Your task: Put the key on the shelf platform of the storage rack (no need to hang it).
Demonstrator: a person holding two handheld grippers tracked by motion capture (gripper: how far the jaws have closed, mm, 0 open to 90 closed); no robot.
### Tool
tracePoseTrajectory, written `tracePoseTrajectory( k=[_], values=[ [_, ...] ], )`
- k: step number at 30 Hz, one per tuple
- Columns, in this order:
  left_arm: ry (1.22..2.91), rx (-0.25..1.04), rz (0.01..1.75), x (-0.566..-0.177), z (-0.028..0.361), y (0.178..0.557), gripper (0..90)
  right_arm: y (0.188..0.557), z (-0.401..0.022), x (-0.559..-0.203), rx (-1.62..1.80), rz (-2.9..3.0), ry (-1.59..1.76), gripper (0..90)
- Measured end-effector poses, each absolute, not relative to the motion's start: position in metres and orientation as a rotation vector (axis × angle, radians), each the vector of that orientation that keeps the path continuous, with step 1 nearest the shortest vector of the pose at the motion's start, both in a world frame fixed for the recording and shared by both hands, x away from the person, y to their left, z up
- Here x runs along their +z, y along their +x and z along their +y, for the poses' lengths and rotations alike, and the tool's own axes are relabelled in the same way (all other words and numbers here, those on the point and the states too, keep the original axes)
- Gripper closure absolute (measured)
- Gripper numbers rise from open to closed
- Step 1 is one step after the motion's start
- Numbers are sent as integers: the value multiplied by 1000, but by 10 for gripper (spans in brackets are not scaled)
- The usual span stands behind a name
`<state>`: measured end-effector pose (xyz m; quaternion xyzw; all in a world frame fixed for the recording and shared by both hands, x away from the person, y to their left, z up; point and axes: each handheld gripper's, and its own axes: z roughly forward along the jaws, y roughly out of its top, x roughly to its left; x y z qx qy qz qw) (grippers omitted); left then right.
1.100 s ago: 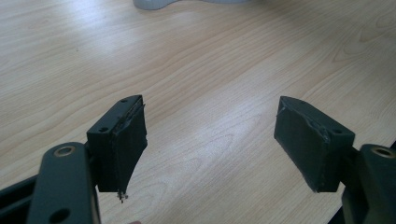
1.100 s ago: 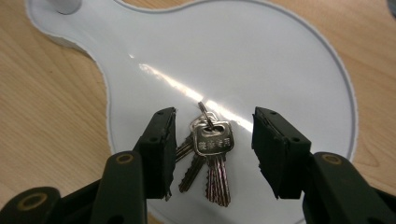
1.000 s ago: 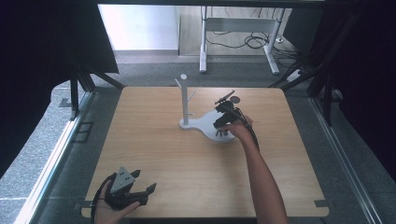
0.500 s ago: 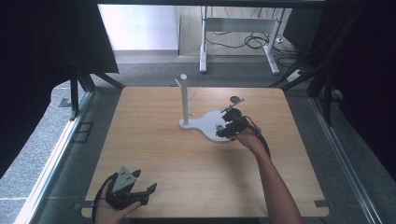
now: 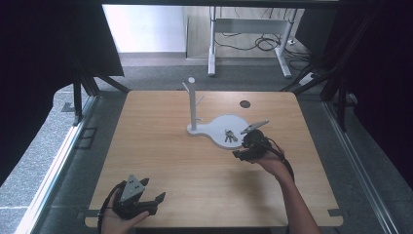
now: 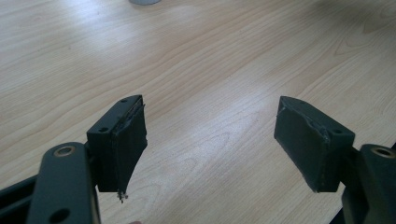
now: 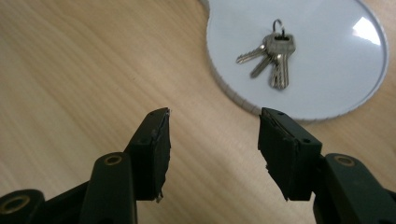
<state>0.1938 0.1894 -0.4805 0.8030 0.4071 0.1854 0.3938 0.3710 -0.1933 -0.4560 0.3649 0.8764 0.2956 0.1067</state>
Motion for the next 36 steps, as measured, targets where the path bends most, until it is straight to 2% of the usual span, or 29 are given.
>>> tracePoseTrajectory(
  k=[21, 27, 36],
  values=[
    [2049, 470, 1041, -483, 188, 195, 255, 297, -252, -498, 947, 2530, 1138, 455],
    [2053, 467, 1035, -483, 187, 194, 255, 293, -254, -510, 928, 2530, 1143, 457],
    [2047, 468, 1037, -482, 189, 194, 255, 293, -254, -507, 959, 2477, 1133, 441]
  ],
)
